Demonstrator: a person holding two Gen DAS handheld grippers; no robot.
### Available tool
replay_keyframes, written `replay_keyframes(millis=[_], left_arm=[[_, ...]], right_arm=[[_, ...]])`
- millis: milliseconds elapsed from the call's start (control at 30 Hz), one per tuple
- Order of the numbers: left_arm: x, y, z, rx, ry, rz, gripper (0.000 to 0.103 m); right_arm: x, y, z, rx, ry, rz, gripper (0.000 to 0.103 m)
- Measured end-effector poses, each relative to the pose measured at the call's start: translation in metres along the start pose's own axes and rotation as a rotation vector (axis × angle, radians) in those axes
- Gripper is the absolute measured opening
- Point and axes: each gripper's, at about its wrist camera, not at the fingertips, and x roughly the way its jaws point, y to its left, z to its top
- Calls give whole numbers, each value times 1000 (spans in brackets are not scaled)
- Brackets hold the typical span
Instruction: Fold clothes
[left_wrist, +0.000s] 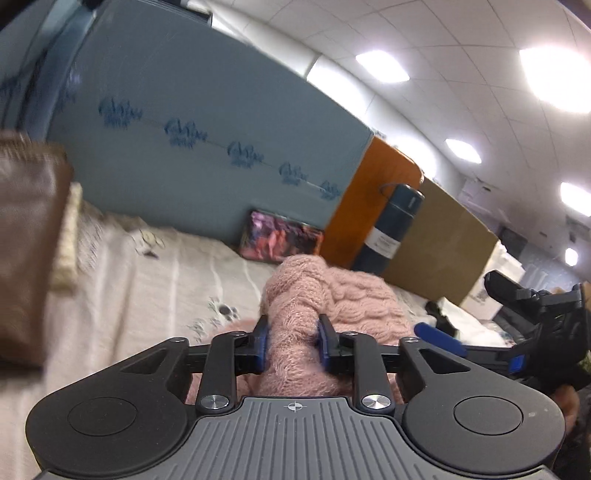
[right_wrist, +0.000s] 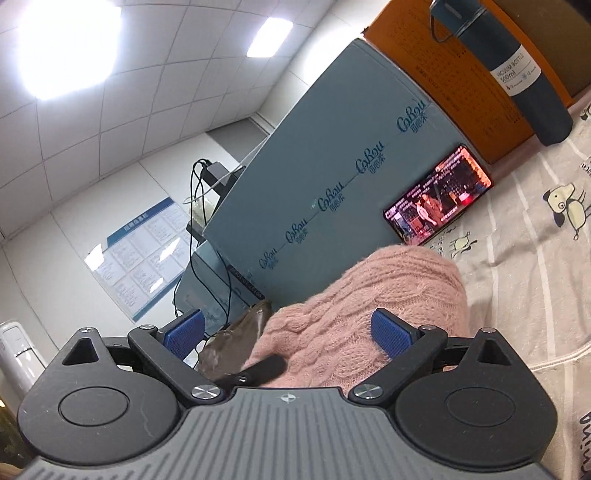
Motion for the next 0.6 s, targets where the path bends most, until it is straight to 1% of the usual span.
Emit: replay_keyframes(millis=[67,133,167,233,300,367,400,467,500,533,567,600], left_arm=[[-12,-2,5,19,-57,3,20],[-23,-3,8,50,-105,56,20],[-23,-4,8,57,-107,92,20],[-20,3,4,36,-70,147,21],[-11,12,-2,-3,-15,175,24],[-6,12,-5,3,10,193,25],[-4,11,-6,11,18,200,26],[-3,12,-7,17,22,205,27],[-3,12,-8,17,24,206,30],[-4,14,-8,14,27,203,36],[-3,14,-8,13,33,203,39],[-1,14,-9,12,39,205,47]], right_arm=[[-3,1,1,-1,-22,27,97],[-7,1,3,6,-39,54,97],[-7,0,3,15,-41,65,97],[-6,-2,3,35,-25,82,97],[-3,-4,3,58,-3,101,97],[1,-6,1,70,29,118,97],[4,-7,1,72,48,112,97],[11,-7,-2,55,91,25,97],[14,-9,-3,53,102,-21,97],[17,-12,-4,51,112,-67,97],[20,-14,-5,49,122,-113,97],[22,-17,-6,47,132,-159,97]])
